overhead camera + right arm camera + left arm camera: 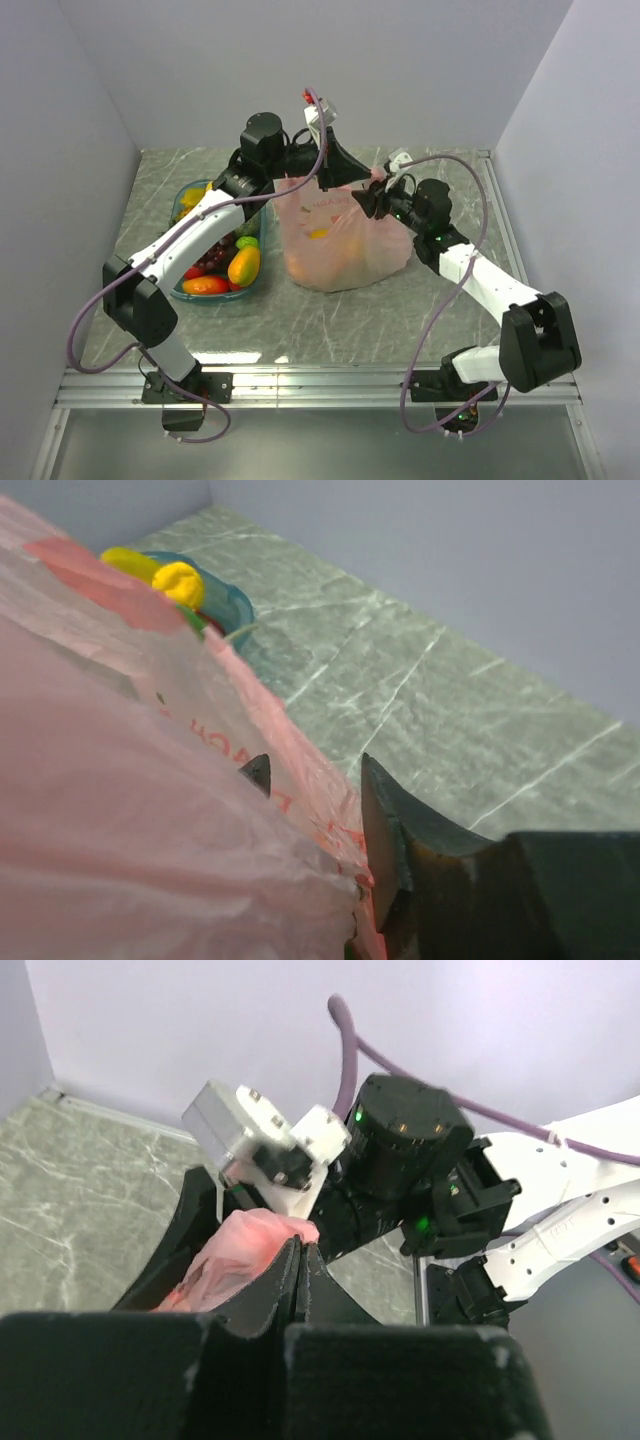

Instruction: Place the fake fruits into the plastic bag and tie a complex knot

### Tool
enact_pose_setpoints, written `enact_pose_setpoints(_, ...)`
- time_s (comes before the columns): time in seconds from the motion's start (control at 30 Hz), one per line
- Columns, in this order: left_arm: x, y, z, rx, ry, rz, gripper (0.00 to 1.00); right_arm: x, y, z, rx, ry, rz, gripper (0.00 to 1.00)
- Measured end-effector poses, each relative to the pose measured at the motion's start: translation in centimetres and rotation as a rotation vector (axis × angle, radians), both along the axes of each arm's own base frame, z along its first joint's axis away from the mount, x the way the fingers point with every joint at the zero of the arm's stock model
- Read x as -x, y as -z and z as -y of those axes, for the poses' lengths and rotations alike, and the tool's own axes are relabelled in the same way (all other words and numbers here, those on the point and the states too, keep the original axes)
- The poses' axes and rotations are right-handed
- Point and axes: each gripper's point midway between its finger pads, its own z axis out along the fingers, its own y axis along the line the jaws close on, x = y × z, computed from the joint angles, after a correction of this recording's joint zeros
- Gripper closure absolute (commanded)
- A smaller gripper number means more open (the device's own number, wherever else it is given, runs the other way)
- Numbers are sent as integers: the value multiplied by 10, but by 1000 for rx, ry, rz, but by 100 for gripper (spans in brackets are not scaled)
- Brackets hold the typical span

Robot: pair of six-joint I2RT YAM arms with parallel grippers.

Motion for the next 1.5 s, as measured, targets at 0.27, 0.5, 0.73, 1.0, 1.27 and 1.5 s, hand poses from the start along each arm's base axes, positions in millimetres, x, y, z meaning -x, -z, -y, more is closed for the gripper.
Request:
enact_pose_setpoints(0.27,-10,1,-4,26,10,-23,100,2,90,11,15,58,-218,100)
enact_pose_setpoints(0.5,-18,5,-9,13,-7,-13,46,21,125,18,10,47,-353,100)
enact_pose_setpoints(0.73,-47,31,-43,-134,-115,9,1,36,95,23,-18,40,-353,100)
enact_pose_setpoints(1.0,-19,61,-63,-278,-109,51,1,47,105,26,-7,49,-455,100)
enact_pose_setpoints(1.27,15,58,-68,-240,-20,60,1,46,118,25,-1,61,-553,100)
enact_pose_setpoints(1.5,34,52,-68,-201,75,64,1,42,121,23,4,61,-586,100)
